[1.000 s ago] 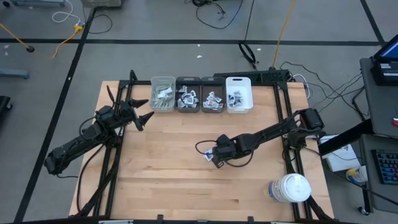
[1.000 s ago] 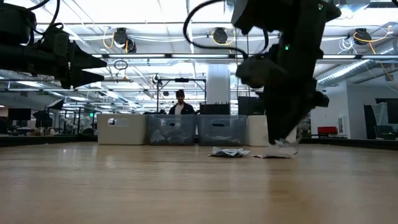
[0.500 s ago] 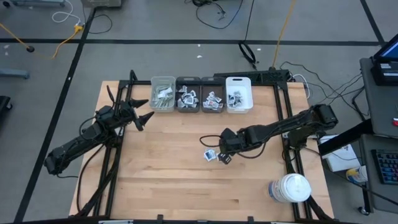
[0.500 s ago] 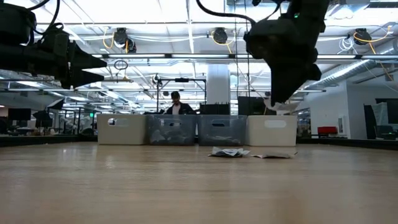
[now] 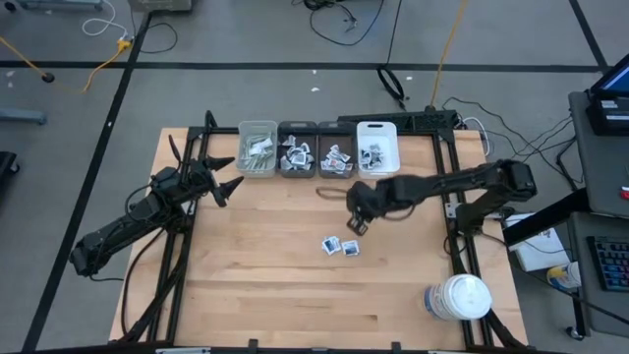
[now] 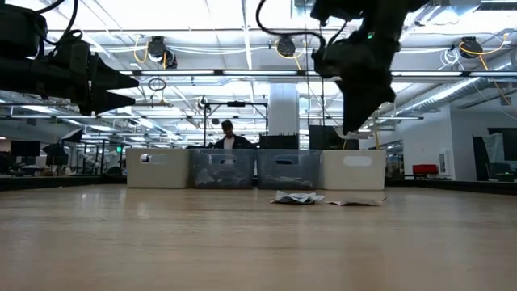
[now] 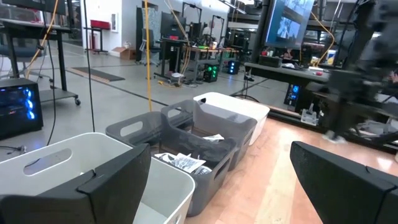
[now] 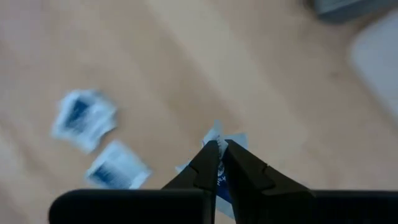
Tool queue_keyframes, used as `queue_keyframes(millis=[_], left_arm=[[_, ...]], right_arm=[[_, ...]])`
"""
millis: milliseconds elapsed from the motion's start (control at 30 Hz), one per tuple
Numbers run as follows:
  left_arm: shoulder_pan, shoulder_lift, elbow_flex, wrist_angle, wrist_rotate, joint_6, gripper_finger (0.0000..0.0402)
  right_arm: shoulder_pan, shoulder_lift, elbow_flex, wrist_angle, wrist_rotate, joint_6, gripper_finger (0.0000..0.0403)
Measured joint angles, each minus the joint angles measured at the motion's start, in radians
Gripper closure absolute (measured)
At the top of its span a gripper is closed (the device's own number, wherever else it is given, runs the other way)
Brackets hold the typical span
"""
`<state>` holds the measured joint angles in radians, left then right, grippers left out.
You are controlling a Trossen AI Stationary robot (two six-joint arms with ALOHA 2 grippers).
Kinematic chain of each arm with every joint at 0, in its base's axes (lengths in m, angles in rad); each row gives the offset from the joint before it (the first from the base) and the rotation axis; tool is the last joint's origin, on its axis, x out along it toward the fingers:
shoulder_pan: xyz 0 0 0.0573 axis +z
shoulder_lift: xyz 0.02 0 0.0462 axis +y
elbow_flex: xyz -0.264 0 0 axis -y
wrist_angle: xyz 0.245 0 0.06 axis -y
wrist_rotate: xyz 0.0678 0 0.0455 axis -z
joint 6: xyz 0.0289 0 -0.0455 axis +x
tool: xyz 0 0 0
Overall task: Pick & Place First Aid Supplies
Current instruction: Put the alcohol pad into the white bin
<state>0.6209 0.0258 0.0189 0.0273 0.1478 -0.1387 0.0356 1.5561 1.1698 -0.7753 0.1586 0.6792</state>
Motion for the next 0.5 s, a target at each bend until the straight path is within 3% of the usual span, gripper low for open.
queue_keyframes(millis=[500], left_arm=[[0.000, 0.000, 0.000, 0.000, 0.000, 0.000, 0.0009]], right_arm=[[-0.473, 0.002, 0.021, -0.004, 0.024, -0.248, 0.0385]])
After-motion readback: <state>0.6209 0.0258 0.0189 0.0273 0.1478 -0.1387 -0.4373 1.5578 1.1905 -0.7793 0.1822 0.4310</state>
